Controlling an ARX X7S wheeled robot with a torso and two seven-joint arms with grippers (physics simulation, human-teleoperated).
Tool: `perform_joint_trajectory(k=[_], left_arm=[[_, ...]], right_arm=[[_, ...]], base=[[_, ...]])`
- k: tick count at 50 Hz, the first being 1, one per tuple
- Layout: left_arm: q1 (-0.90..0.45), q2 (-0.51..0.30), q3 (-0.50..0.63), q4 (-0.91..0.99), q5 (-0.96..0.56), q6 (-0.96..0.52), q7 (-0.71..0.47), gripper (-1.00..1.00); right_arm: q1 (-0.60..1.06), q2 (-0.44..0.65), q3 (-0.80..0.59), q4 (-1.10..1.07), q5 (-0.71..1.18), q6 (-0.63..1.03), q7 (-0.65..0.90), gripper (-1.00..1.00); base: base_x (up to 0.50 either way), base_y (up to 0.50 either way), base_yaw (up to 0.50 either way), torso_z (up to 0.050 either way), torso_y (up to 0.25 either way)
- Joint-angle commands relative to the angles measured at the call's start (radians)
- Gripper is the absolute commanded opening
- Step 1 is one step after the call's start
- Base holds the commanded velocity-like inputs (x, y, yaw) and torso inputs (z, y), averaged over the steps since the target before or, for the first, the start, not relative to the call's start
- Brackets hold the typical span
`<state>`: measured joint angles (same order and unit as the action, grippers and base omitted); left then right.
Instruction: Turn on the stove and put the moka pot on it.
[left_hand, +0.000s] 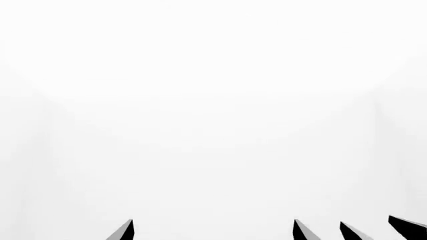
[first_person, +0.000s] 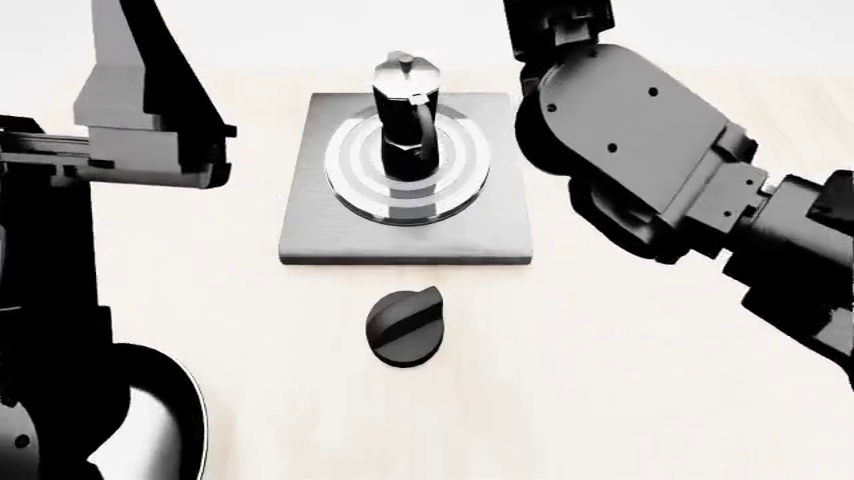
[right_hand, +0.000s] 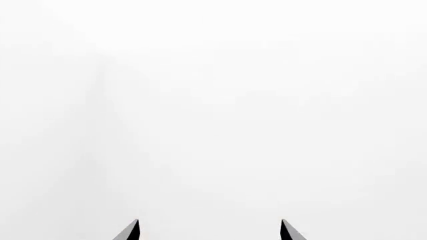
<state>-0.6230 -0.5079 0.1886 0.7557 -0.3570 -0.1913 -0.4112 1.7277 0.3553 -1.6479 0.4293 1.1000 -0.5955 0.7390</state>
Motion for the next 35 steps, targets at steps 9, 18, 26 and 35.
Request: perform_joint_trajectory(k=[9,18,26,35], left_arm=[[-0.083,-0.031,-0.047,0.095,-0.022,-0.044,-0.021,1.00],[-0.074,-0.057,-0.080,0.151,-0.059,-0.070,-0.037,1.00],[-0.054,-0.066,-0.087,0.183,-0.069,-0.074,-0.047,1.00],[-0.033,-0.072,-0.096,0.201,-0.079,-0.065,-0.053,1.00]], right_arm=[[0.269,0.339,-0.070,-0.648,-0.235,0.229,0.432,1.00],[0.331,0.464,-0.065,-0.804,-0.263,0.288,0.485,1.00],[0.371,0.554,-0.066,-0.949,-0.293,0.352,0.535,1.00],[0.390,0.612,-0.055,-1.047,-0.302,0.382,0.563,1.00]], base=[[0.00,0.00,0.00,0.000,0.000],[0.00,0.00,0.00,0.000,0.000],[0.00,0.00,0.00,0.000,0.000],[0.00,0.00,0.00,0.000,0.000]])
